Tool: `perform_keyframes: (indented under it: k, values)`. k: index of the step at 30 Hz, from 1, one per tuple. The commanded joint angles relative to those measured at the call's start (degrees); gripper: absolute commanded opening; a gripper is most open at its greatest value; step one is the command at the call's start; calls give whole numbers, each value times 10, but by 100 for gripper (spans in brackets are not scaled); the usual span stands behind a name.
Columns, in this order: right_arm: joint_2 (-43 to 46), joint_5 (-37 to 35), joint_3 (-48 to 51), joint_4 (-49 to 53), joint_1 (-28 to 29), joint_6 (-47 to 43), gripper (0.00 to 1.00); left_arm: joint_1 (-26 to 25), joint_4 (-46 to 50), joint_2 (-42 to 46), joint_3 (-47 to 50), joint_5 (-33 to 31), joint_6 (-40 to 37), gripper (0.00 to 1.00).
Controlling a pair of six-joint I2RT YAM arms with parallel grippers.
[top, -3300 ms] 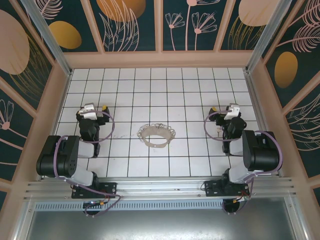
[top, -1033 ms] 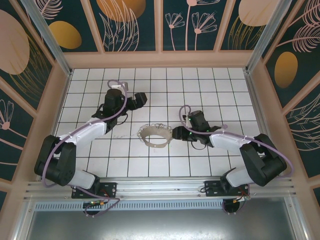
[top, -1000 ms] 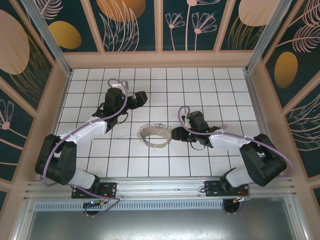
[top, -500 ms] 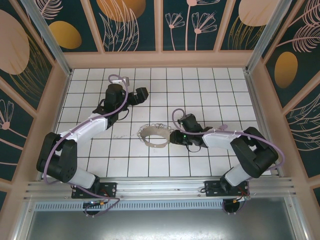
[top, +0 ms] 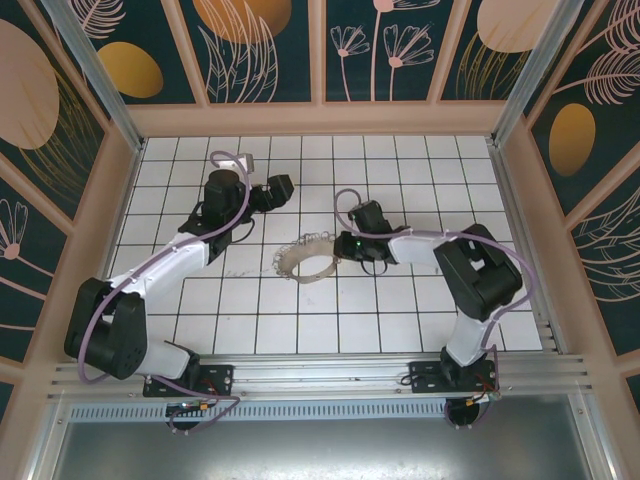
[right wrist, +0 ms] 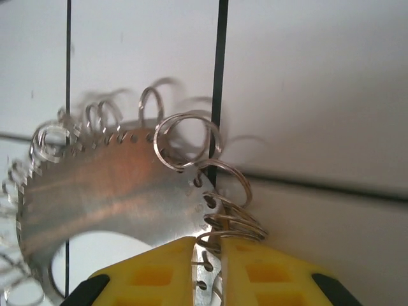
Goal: Put the keys on the keyring
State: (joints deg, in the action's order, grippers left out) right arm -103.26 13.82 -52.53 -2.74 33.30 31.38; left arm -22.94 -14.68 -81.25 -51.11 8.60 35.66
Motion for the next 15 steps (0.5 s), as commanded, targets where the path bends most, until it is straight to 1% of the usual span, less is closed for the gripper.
perform_keyframes:
  k: [1, 2, 3, 4, 6, 8, 10, 11, 15]
  values:
    - [-47, 11, -63, 11, -16, -27, 17, -2, -12, 16, 15, 11, 11, 99]
    - [-61, 16, -79, 14, -16, -30, 17, -2, -13, 16, 17, 12, 12, 99]
    - [-75, 19, -99, 17, -37, -33, 17, -2, -15, 17, 19, 13, 14, 99]
    - [-85, 28, -114, 17, -43, -37, 16, -2, -16, 16, 21, 13, 15, 99]
    - [-81, 30, -126, 18, -51, -43, 18, -2, -19, 16, 24, 14, 18, 99]
    - [-53, 24, -113, 10, -54, -47, 24, -2, -21, 15, 24, 21, 20, 99]
    - [-12, 13, -88, 8, -54, -53, 35, -1, -26, 14, 26, 32, 20, 99]
    - [5, 10, -78, 10, -54, -57, 39, -2, -33, 14, 27, 41, 21, 99]
    - [65, -9, -28, 32, -46, -72, 46, -2, -59, 10, 29, 73, 45, 99]
